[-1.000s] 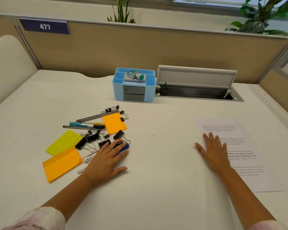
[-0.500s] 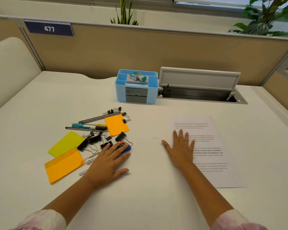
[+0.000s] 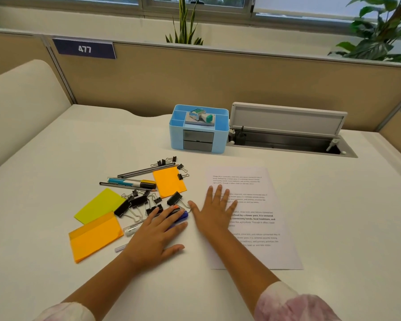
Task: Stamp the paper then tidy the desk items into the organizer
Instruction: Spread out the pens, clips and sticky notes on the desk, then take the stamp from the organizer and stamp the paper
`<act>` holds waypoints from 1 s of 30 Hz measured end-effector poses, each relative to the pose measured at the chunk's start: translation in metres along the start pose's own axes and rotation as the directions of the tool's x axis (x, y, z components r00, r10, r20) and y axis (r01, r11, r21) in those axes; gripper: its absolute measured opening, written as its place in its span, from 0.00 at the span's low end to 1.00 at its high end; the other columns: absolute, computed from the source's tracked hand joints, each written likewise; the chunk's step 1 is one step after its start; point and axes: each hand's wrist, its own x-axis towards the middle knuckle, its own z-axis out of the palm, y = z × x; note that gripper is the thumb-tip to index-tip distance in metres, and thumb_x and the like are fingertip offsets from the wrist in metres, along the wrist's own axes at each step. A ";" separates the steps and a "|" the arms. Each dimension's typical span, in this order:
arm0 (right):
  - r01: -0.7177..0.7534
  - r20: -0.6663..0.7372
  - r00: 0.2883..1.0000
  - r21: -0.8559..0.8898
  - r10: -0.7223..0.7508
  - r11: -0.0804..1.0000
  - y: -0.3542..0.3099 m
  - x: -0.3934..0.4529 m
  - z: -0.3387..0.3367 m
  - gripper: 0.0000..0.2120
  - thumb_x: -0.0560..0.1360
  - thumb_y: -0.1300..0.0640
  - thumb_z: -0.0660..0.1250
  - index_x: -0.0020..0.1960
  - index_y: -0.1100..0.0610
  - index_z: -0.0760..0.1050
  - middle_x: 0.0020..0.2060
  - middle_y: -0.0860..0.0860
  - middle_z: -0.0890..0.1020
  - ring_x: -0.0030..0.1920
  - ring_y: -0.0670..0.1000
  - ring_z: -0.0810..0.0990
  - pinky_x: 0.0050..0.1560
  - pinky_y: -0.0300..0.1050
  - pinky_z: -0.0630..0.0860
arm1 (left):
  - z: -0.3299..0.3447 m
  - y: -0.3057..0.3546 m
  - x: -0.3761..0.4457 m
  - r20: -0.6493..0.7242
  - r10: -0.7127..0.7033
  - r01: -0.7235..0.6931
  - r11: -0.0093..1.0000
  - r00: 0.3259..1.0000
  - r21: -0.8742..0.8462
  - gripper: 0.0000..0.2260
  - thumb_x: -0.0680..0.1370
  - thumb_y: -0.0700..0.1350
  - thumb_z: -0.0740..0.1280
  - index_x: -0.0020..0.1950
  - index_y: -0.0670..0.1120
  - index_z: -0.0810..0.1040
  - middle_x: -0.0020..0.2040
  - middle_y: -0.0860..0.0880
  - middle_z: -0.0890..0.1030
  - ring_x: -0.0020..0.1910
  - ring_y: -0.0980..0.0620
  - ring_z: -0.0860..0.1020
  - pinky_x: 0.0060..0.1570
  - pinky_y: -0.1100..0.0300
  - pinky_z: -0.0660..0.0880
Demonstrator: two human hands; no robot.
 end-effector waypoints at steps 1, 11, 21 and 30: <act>-0.001 0.005 1.000 -0.005 0.001 1.000 -0.004 0.000 0.000 0.40 0.74 0.31 0.41 0.74 0.55 0.35 0.75 0.56 0.37 0.73 0.60 0.33 0.68 0.65 0.32 | -0.001 0.000 0.000 -0.002 0.001 -0.001 1.000 1.000 0.006 0.26 0.77 0.64 0.49 0.69 0.54 0.68 0.70 0.50 0.69 0.70 0.46 0.65 0.69 0.53 0.43; 0.020 0.043 0.999 -0.041 -0.018 0.999 -0.014 -0.001 -0.005 0.39 0.74 0.31 0.40 0.74 0.55 0.34 0.75 0.57 0.37 0.73 0.61 0.33 0.68 0.67 0.34 | 0.001 -0.001 0.000 -0.038 0.020 -0.018 0.999 0.999 0.029 0.25 0.76 0.65 0.49 0.68 0.55 0.69 0.70 0.50 0.69 0.70 0.46 0.65 0.68 0.51 0.43; 0.166 -0.021 0.986 -0.011 -0.166 0.986 0.003 0.009 -0.033 0.38 0.74 0.32 0.47 0.76 0.52 0.42 0.75 0.54 0.38 0.74 0.59 0.33 0.68 0.66 0.33 | 0.004 -0.001 -0.003 -0.055 0.160 -0.153 0.981 0.986 0.119 0.27 0.77 0.64 0.49 0.70 0.52 0.67 0.71 0.52 0.68 0.69 0.46 0.65 0.67 0.44 0.45; 0.257 -0.428 0.893 0.236 -0.138 0.937 -0.002 0.094 -0.122 0.22 0.73 0.42 0.65 0.61 0.52 0.67 0.59 0.52 0.73 0.60 0.52 0.70 0.64 0.53 0.66 | -0.066 -0.065 0.096 -0.266 0.083 -0.121 0.984 0.960 -0.129 0.28 0.79 0.60 0.45 0.68 0.44 0.69 0.69 0.45 0.70 0.68 0.44 0.68 0.65 0.39 0.61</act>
